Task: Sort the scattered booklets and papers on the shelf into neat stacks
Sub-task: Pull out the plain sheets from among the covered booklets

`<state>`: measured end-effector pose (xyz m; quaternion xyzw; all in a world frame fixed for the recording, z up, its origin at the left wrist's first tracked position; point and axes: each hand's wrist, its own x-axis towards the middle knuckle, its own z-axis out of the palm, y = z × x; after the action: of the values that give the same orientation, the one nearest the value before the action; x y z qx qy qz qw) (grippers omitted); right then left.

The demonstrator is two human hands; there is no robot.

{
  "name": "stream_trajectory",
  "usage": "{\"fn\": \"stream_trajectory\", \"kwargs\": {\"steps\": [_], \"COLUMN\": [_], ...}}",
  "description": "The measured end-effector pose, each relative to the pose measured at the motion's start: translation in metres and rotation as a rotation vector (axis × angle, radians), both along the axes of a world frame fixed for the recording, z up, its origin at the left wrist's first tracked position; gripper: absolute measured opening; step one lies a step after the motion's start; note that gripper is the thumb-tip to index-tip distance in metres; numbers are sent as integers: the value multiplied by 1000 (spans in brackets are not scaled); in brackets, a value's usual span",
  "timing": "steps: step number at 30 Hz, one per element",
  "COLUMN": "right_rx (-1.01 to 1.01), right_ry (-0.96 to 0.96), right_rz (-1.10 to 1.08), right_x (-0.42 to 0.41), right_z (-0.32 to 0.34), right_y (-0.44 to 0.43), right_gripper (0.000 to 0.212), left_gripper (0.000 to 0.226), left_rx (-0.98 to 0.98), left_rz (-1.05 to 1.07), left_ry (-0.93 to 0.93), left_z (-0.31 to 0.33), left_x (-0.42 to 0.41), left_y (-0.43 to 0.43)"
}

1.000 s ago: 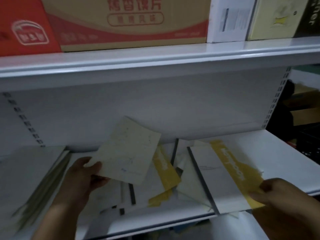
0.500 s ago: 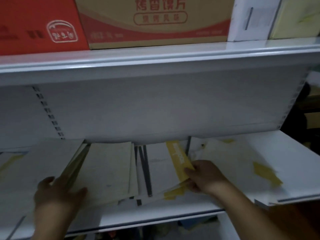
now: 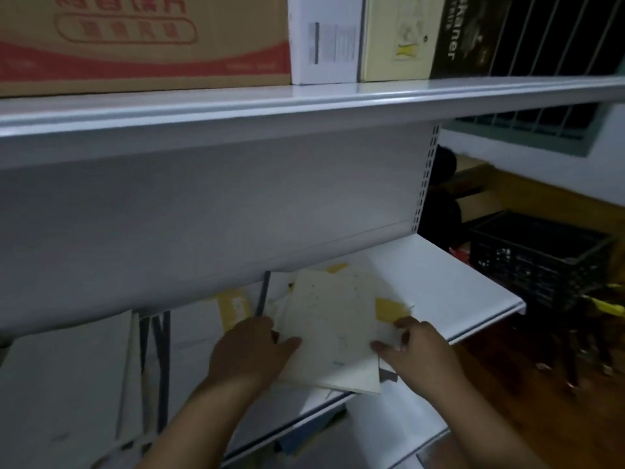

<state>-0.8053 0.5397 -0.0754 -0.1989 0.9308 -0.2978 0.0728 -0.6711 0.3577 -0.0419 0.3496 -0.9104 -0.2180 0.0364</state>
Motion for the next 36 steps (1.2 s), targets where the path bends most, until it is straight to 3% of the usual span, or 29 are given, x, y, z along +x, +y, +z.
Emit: {"fn": "stream_trajectory", "kwargs": {"steps": [2, 4, 6, 11, 14, 16, 18, 20, 21, 23, 26, 29, 32, 34, 36], "right_rx": [-3, 3, -52, -409, -536, -562, -611, -648, -654, -663, -737, -782, -669, -464, -345], "right_ry": [-60, -104, -167, -487, -653, -698, -726, -746, -768, -813, -967, -1146, -1206, -1120, -924], "right_rz": [-13, 4, 14, -69, -42, 12, 22, 67, 111, 173, 190, 114, 197, 348, 418], "right_x": [-4, -11, -20, -33, -40, -37, -25, -5, 8, 36, 87, 127, 142, 139, 127], "right_z": [2, 3, -1, 6, 25, 42, 63, 76, 79, 71, 48, 30, 17, 14, 17], "right_y": [7, 10, 13, 24, 38, 41, 37, 22, 9, -26, -80, -114, -120, -110, -97], "right_gripper": [57, 49, 34, 11, 13, 13, 14, 37, 34, 5, 25, 20, 15, 10, 6], "left_gripper": [54, 54, 47, 23, 20, 23, 27, 39, 45, 48, 48, 44, 47, 45, 38], "left_rx": [-14, 34, 121, 443, 668, 702, 644, 564, 547, 488, 392, 279, -15, -187, -227], "left_rz": [-18, 0, 12, 43, 178, 308, 438, 589, 665, 802, 937, 980, 918, 830, 733], "left_ry": [-121, -107, -11, 249, 447, 578, 712, 809, 856, 899, 816, 667, 389, 291, 315], "left_z": [-9, -14, -17, -10, 2, 11, 19, 27, 29, 26, 12, -2, -4, -3, 3], "left_x": [-15, -22, -25, -26, -7, 22, 62, 106, 126, 158, 185, 200, 209, 205, 189], "left_y": [8, 10, 8, 7, -4, -21, -45, -66, -76, -90, -101, -105, -107, -105, -96]}}
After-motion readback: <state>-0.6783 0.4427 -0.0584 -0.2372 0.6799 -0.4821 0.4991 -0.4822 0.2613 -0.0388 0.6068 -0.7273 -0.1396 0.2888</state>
